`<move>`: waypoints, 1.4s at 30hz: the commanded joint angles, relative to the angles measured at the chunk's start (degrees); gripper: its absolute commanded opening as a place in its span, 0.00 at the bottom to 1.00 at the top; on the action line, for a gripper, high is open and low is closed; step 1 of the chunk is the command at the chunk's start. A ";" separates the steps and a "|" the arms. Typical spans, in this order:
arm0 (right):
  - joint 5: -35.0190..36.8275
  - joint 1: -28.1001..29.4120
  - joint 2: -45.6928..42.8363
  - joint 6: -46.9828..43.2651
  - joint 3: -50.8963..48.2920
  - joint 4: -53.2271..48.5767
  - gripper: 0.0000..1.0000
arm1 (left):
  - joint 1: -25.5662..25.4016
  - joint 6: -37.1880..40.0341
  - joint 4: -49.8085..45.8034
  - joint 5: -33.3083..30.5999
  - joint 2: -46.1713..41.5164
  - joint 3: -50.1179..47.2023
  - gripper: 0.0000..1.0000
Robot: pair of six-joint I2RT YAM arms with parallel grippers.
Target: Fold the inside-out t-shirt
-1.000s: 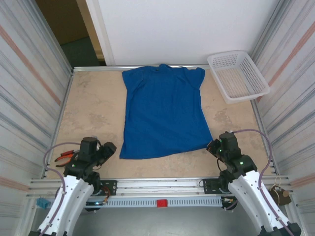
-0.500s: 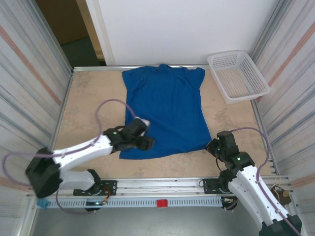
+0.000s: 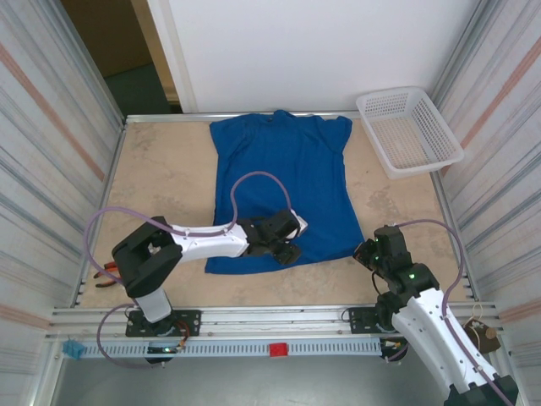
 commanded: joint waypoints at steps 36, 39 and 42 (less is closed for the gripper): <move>-0.52 0.57 3.13 -1.84 1.90 1.20 0.00 | -1.55 -3.61 11.54 3.49 -0.38 -8.04 0.32; -0.44 0.51 3.17 -1.84 2.09 0.94 0.00 | -1.49 -3.28 11.23 3.35 -0.49 -7.16 0.00; -0.61 0.56 3.32 -2.02 2.39 0.85 0.01 | -1.45 -2.97 9.31 3.06 -2.84 -6.32 0.00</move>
